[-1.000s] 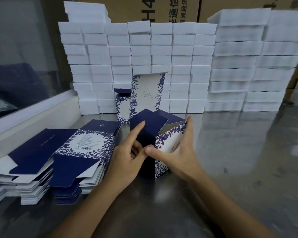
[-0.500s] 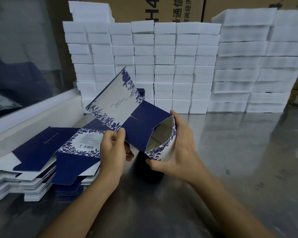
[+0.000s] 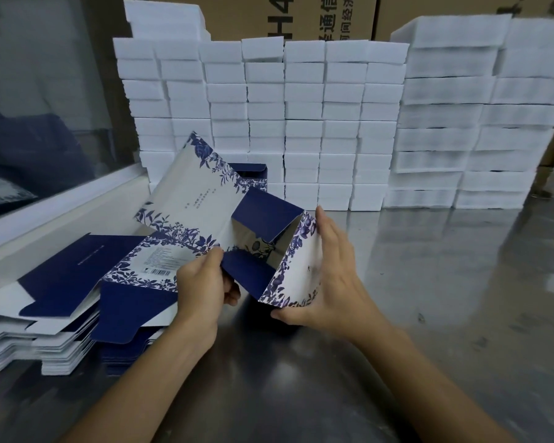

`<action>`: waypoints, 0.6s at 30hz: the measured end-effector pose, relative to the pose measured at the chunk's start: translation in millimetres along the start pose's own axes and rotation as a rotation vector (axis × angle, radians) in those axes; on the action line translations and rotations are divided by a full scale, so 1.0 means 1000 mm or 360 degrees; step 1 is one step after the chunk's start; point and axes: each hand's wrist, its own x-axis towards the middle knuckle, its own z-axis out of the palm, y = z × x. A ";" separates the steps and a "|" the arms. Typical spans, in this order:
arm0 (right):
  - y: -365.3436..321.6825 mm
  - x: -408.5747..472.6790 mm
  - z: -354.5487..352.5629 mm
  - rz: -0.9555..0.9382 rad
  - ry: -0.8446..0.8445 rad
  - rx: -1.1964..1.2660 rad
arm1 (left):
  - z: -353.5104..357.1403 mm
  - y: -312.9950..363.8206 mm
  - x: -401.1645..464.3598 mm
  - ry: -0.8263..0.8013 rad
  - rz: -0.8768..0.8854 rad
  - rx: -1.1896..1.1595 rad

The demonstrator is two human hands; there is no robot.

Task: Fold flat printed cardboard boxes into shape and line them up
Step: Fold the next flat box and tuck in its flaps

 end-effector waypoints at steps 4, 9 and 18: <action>0.006 -0.002 0.005 0.0111 0.0005 0.0025 | 0.006 0.002 -0.006 -0.0080 0.0006 0.0029; 0.007 -0.002 0.004 0.0135 0.0050 0.0043 | 0.011 0.000 -0.017 -0.0191 0.0113 0.0204; 0.004 -0.002 0.003 0.0160 0.0076 -0.0034 | 0.009 -0.001 -0.018 -0.0229 0.0146 0.0209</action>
